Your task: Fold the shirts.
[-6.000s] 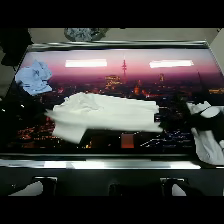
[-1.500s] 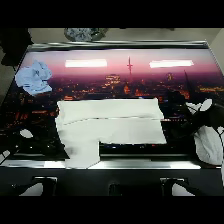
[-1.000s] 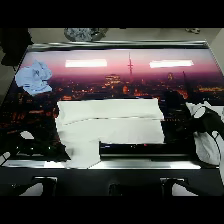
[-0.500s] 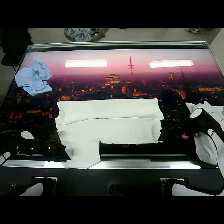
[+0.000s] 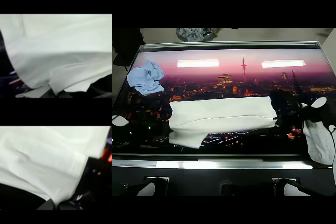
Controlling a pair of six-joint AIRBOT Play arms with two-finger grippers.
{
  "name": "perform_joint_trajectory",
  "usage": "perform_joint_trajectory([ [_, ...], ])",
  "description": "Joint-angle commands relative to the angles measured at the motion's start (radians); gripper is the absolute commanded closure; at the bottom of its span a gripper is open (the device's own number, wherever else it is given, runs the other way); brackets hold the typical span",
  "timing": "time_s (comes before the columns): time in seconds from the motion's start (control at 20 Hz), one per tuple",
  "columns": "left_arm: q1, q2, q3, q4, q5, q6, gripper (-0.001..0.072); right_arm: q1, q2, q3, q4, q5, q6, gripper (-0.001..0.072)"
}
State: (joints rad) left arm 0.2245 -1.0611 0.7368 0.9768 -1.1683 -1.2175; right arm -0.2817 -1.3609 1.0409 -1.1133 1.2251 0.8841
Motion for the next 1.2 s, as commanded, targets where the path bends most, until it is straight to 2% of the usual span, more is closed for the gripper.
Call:
perform_joint_trajectory([
  [0.0, 0.000, -0.097, 0.171, -0.072, 0.040, -0.024, 0.0667, 0.042, -0.058, 0.171, 0.028, -0.057, 0.019, 0.0675],
  [0.2, 0.000, -0.327, 0.386, -0.106, 0.050, -0.052, 0.0667, 0.101, -0.243, 0.385, 0.018, -0.154, 0.107, 0.0674],
  [0.3, -0.002, -0.428, 0.474, -0.106, 0.050, -0.085, 0.0667, 0.111, -0.331, 0.462, 0.027, -0.149, 0.135, 0.0674],
  [0.5, -0.015, -0.585, 0.564, -0.107, 0.053, -0.092, 0.0666, 0.123, -0.429, 0.481, 0.029, -0.188, 0.153, 0.0672],
  [0.7, -0.032, -0.659, 0.566, -0.114, 0.058, -0.097, 0.0654, 0.123, -0.489, 0.480, 0.029, -0.172, 0.152, 0.0667],
  [0.75, -0.033, -0.661, 0.566, -0.119, 0.057, -0.100, 0.0511, 0.123, -0.488, 0.481, 0.029, -0.169, 0.151, 0.0612],
  [0.8, -0.032, -0.659, 0.575, -0.118, 0.039, -0.099, 0.0246, 0.119, -0.477, 0.481, 0.029, -0.163, 0.146, 0.0399],
  [0.85, -0.021, -0.659, 0.595, -0.117, 0.005, -0.099, 0.0094, 0.109, -0.458, 0.481, 0.029, -0.149, 0.114, -0.0007],
  [0.95, 0.011, -0.657, 0.644, -0.117, -0.079, -0.099, 0.0101, 0.072, -0.416, 0.481, 0.017, -0.113, 0.077, 0.0000],
  [1.15, 0.039, -0.607, 0.675, -0.117, -0.146, -0.098, 0.0103, -0.026, -0.453, 0.480, 0.124, -0.047, 0.114, 0.0002],
])
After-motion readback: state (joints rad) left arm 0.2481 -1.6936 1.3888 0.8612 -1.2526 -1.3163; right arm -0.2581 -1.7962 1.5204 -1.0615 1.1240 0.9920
